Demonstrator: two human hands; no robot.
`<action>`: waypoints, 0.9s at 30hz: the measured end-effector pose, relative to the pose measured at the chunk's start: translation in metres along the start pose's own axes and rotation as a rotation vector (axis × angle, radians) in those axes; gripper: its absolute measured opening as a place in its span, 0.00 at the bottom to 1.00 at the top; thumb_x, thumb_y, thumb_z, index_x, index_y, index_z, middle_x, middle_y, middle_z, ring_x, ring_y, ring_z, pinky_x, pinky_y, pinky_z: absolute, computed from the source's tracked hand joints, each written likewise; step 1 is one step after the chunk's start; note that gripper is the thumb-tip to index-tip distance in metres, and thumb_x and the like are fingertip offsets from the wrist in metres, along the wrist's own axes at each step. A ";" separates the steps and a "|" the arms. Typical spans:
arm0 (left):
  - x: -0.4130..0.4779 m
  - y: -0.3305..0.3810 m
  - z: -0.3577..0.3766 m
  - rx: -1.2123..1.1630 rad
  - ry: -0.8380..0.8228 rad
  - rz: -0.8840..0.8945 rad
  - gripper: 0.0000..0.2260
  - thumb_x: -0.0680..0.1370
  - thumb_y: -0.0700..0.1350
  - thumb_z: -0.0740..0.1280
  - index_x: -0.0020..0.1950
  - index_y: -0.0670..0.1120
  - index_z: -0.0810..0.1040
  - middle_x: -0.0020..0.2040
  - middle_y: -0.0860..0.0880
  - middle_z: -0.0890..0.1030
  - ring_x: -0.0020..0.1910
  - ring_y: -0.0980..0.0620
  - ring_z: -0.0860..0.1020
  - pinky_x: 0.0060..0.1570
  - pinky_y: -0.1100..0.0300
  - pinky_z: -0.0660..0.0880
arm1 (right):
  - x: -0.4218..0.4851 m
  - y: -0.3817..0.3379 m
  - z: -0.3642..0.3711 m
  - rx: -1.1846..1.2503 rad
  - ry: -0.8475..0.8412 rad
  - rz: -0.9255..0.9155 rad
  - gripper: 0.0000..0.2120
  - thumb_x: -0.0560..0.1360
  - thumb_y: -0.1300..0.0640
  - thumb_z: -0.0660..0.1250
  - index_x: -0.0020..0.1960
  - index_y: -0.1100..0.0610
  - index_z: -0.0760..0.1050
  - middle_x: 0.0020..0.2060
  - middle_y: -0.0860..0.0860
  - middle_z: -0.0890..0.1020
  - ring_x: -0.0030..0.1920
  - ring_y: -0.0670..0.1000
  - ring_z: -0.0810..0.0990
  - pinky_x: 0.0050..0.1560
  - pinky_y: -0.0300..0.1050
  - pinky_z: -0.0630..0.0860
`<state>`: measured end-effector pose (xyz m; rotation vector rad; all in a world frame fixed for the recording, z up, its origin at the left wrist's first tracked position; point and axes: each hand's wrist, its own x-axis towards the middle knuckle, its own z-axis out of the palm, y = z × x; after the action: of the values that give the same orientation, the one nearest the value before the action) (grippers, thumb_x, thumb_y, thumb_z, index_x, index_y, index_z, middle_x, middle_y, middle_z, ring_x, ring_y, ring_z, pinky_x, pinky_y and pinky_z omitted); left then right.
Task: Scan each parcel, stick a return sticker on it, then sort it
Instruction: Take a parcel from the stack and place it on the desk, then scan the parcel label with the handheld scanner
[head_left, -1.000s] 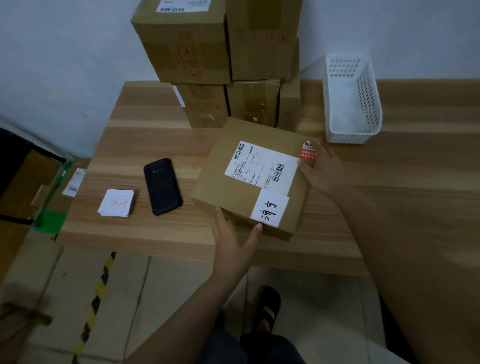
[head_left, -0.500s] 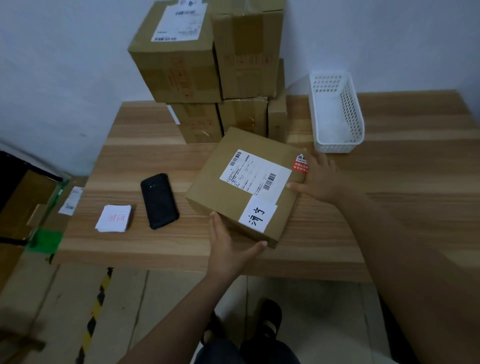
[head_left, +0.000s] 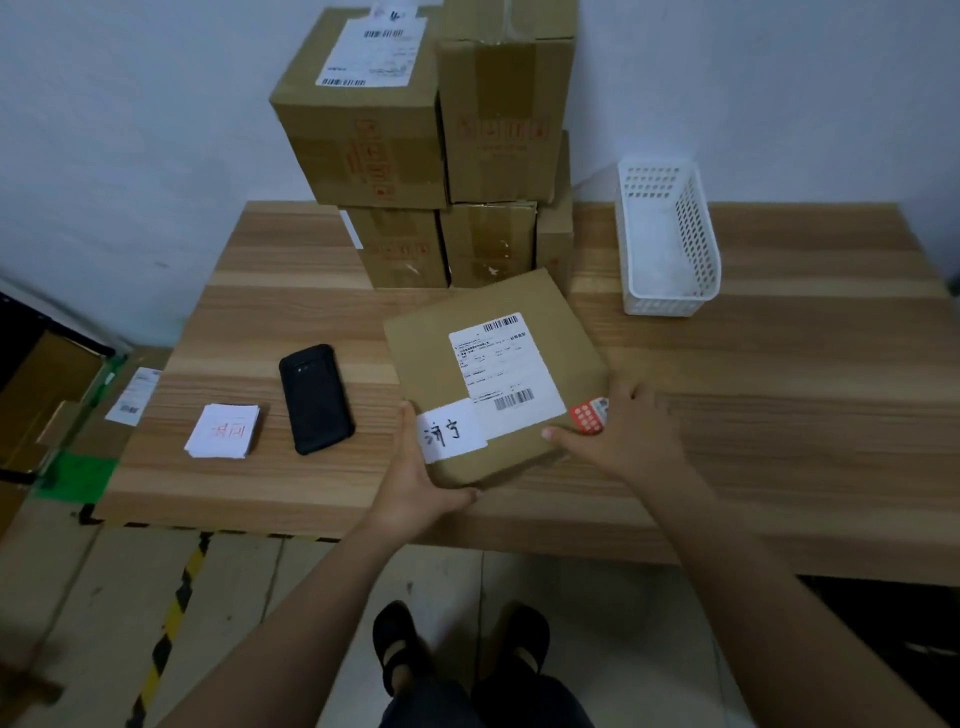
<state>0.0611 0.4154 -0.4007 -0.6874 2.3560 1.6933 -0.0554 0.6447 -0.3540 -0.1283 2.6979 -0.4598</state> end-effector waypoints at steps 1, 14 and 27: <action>0.003 0.001 -0.007 0.022 0.002 0.006 0.66 0.57 0.46 0.85 0.79 0.53 0.40 0.75 0.52 0.63 0.73 0.54 0.63 0.72 0.48 0.64 | -0.011 -0.002 0.006 -0.008 0.028 0.004 0.54 0.62 0.23 0.63 0.74 0.58 0.56 0.70 0.61 0.64 0.70 0.61 0.64 0.68 0.58 0.65; 0.014 0.014 -0.040 0.261 -0.040 0.116 0.59 0.55 0.53 0.81 0.79 0.50 0.51 0.77 0.53 0.55 0.75 0.57 0.56 0.73 0.53 0.60 | -0.045 -0.011 0.029 0.073 0.165 -0.026 0.38 0.70 0.32 0.65 0.67 0.59 0.64 0.60 0.56 0.70 0.61 0.57 0.70 0.58 0.51 0.68; 0.000 0.033 -0.150 0.693 0.362 0.561 0.23 0.71 0.41 0.75 0.65 0.45 0.75 0.59 0.48 0.77 0.59 0.49 0.72 0.56 0.51 0.72 | -0.025 -0.151 0.023 0.016 0.168 -0.448 0.23 0.78 0.43 0.62 0.67 0.54 0.67 0.65 0.53 0.68 0.66 0.54 0.65 0.68 0.47 0.60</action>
<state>0.0665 0.2842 -0.3204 -0.2186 3.3338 0.7650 -0.0202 0.4995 -0.3137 -0.7293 2.8235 -0.6462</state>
